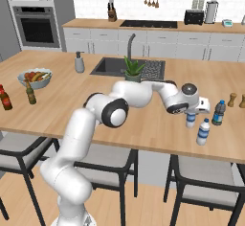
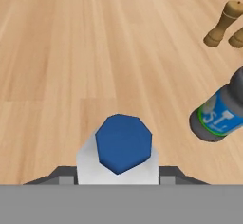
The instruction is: Move the plastic bottles in the middle to the plastics group, and the glass bottles in the middle to the glass group.
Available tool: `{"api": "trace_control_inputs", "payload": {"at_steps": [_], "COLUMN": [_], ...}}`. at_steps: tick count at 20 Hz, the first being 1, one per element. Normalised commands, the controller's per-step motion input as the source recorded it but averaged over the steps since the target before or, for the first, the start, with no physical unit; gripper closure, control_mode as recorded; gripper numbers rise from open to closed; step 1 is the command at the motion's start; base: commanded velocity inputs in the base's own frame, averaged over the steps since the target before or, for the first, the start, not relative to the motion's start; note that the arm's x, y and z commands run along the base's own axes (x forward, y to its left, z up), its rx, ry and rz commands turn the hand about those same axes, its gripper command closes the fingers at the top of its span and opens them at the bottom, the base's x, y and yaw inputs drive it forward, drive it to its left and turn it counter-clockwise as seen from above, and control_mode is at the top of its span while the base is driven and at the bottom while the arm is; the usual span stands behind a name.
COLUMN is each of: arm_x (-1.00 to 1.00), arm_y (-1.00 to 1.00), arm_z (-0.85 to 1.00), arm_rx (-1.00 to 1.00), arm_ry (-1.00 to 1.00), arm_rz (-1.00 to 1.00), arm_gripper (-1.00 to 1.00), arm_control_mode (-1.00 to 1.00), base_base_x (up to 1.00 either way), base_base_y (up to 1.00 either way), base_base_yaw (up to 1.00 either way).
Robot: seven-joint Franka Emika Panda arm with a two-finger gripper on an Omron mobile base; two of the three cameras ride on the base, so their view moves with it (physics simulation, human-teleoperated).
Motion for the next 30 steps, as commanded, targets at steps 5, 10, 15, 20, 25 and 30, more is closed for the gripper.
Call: {"api": "trace_control_inputs", "payload": {"at_steps": [5,10,15,20,25,30], "arm_x": [0.0,0.0,0.0,0.0,0.0,-0.3], "arm_y": [0.0,0.0,0.0,0.0,0.14,0.3], "arm_z": [0.0,0.0,0.02,0.12,0.65,0.75], "arm_rx": [0.0,0.0,0.0,0.0,0.0,-0.01], "arm_ry": [0.0,0.0,0.0,0.0,0.0,0.0], "arm_rz": [0.0,0.0,0.0,-0.01,-0.01,0.0], "arm_gripper": [-1.0,-1.0,-1.0,-1.0,-1.0,-1.0], "arm_control_mode": [-1.0,-1.0,-1.0,-1.0,-1.0,-1.0], "base_base_x": [0.0,0.0,0.0,0.0,0.0,0.0], "base_base_y": [0.0,0.0,0.0,0.0,0.0,0.0], "base_base_yaw": [0.0,0.0,0.0,0.0,0.0,0.0]}}
